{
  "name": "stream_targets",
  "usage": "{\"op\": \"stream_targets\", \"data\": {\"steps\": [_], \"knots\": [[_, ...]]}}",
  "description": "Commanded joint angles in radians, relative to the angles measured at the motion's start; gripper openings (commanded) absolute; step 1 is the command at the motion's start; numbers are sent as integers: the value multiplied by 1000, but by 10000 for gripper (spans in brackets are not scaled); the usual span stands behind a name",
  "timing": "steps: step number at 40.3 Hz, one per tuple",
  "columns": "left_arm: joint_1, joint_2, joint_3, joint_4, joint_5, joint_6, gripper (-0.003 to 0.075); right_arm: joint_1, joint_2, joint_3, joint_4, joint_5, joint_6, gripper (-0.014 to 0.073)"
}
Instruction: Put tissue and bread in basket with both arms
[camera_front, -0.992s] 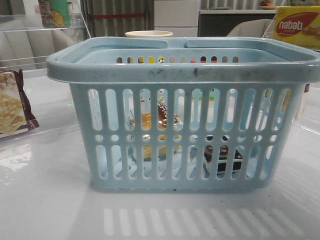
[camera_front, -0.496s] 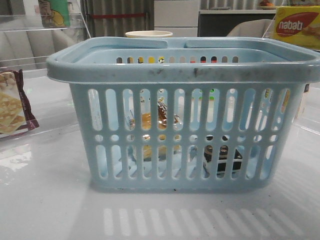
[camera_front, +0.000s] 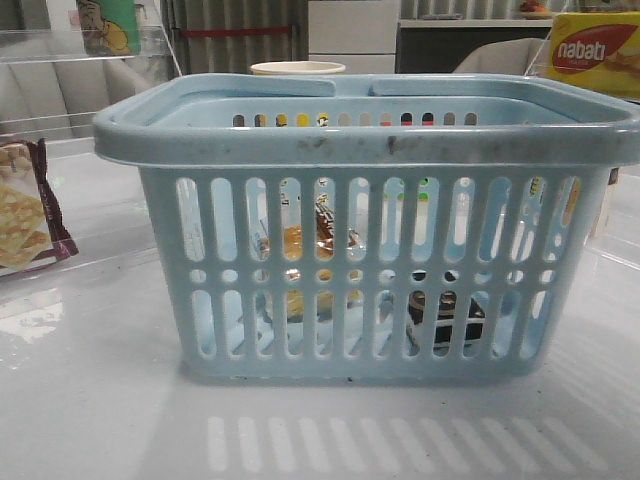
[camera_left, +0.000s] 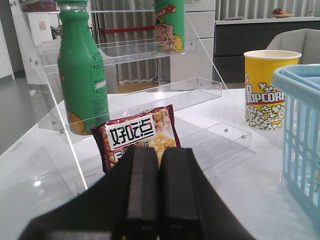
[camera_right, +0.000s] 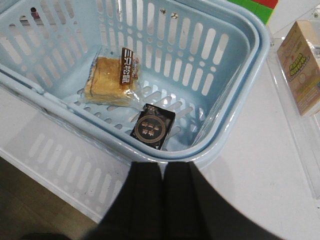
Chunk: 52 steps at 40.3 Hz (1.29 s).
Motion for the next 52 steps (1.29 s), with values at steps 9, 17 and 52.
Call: {"op": "stream_targets", "data": {"steps": [9, 17, 52], "knots": [[2, -17, -1, -1, -93, -11, 95, 0, -8, -23, -6, -63, -7, 57], [2, -17, -1, -1, -93, -11, 95, -106, -101, 75, -26, -180, -7, 57], [2, -17, -1, -1, -93, -11, 95, -451, -794, 867, -21, -734, -6, 57]]}}
